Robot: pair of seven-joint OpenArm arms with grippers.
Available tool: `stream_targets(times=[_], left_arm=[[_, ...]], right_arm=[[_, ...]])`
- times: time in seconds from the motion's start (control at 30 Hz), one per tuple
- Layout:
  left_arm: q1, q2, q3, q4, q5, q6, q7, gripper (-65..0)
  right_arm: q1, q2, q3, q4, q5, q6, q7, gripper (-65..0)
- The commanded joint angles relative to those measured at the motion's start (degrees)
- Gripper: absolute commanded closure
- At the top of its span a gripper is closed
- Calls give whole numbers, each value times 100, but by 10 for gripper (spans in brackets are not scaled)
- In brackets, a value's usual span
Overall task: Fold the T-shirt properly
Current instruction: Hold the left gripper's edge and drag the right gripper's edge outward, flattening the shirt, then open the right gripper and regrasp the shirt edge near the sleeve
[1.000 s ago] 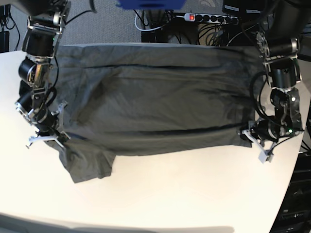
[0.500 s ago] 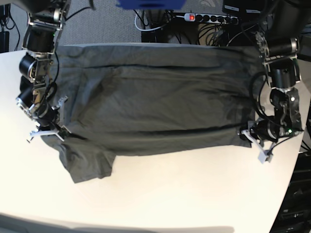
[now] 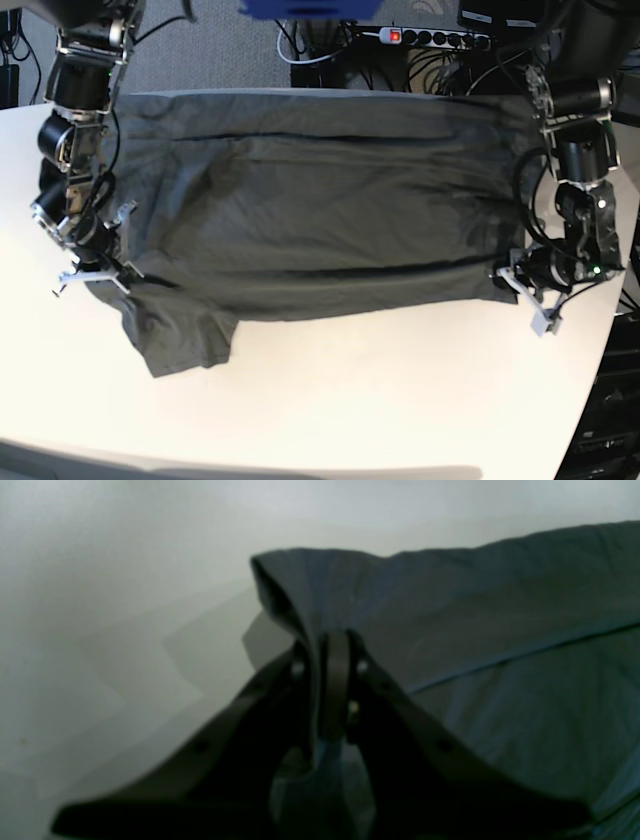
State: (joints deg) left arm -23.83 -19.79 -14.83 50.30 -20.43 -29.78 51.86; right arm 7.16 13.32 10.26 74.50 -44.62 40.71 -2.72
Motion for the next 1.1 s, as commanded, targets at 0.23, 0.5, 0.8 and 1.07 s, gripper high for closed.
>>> stream_targets(times=[0.23, 0.5, 0.8, 1.07], left_arm=[[-153, -65, -25, 108, -72, -7, -82, -41], [-153, -65, -25, 108, -72, -7, -82, -41], [-153, -65, -25, 108, -72, -7, -82, -41], [-153, -65, -25, 108, -72, -7, -82, -41]], right_arm=[[361, 88, -20, 106, 45, -71, 118, 0], [335, 246, -160, 71, 53, -71, 118, -17], [9, 360, -275, 71, 80, -71, 1050, -236], [-52, 360, -275, 62, 71, -71, 1173, -476]])
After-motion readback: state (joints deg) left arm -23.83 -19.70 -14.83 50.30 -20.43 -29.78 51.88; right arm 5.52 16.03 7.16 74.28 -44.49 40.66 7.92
